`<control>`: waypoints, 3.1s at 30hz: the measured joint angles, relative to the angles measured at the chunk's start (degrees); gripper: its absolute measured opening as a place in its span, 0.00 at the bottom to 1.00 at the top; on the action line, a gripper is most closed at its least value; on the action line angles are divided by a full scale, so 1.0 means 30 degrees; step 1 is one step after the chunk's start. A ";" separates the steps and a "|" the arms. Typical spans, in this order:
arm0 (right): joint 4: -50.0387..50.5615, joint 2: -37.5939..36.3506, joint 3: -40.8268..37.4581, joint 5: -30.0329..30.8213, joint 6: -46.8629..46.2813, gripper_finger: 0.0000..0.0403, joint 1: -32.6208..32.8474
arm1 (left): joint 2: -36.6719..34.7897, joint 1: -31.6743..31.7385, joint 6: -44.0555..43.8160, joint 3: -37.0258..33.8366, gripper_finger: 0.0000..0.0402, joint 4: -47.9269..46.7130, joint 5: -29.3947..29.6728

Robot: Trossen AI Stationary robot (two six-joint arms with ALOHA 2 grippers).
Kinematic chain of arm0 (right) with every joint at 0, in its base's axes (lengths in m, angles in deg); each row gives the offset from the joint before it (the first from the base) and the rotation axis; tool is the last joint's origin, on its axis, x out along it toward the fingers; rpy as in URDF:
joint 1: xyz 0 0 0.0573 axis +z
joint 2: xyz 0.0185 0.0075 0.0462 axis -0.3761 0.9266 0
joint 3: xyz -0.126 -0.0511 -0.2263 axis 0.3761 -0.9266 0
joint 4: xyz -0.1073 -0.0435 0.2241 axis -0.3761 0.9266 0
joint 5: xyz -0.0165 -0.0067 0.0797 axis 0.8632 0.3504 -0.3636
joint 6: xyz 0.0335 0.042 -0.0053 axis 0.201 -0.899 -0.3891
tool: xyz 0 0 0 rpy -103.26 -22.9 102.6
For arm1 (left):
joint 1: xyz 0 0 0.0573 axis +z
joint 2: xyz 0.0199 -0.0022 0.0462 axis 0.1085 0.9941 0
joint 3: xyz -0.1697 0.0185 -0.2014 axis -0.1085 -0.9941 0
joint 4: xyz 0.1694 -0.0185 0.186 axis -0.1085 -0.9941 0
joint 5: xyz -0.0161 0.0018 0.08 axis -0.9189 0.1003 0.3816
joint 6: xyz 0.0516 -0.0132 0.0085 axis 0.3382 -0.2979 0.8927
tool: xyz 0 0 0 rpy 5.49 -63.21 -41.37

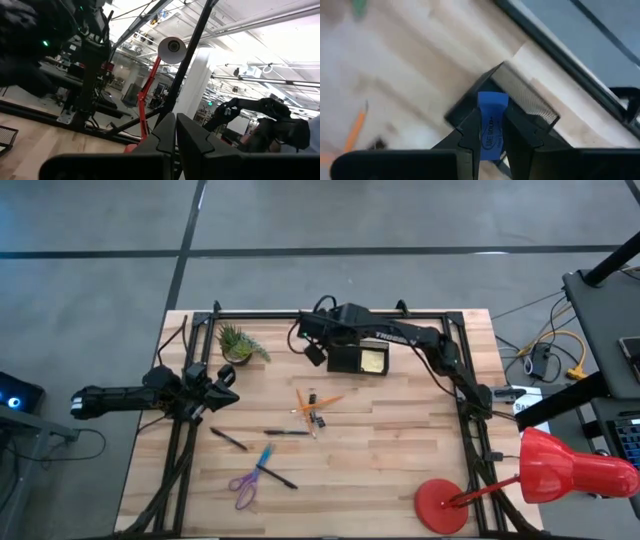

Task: Pick and place office supplies into organizer
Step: Put the blue eraser into the black desk organizer, then put the top orange pencil into the black desk organizer

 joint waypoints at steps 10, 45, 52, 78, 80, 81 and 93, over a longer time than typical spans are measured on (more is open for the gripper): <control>0.0691 0.0045 -0.3425 -0.2417 0.6558 0.14 -0.0225 | 0.0000 0.0003 0.0001 0.0002 0.00 0.0000 -0.0001; -0.4256 0.0060 -0.6939 -0.4201 1.2082 0.42 -0.1808 | 0.0013 0.0000 -0.0002 -0.0002 0.00 0.0000 -0.0002; -0.3636 -0.0401 -0.6618 -0.7227 1.3757 0.46 -0.1239 | 0.0015 0.0001 0.0002 -0.0005 0.00 -0.0001 0.0000; -0.8693 0.0373 -0.9565 -0.8166 1.5202 0.40 0.2526 | 0.0007 0.0002 -0.0003 0.0002 0.00 -0.0003 -0.0005; -0.9148 0.0380 -0.9850 -0.8379 1.4978 0.40 0.2627 | 0.0017 0.0000 0.0001 -0.0003 0.00 0.0000 -0.0002; -0.9356 0.0380 -0.9930 -0.8432 1.4814 0.40 0.2697 | 0.0024 0.0001 -0.0002 0.0002 0.00 -0.0003 -0.0002; -1.1718 0.0380 -1.0671 -0.8491 1.4765 0.36 0.2882 | 0.0022 0.0003 -0.0005 -0.0002 0.00 0.0000 -0.0003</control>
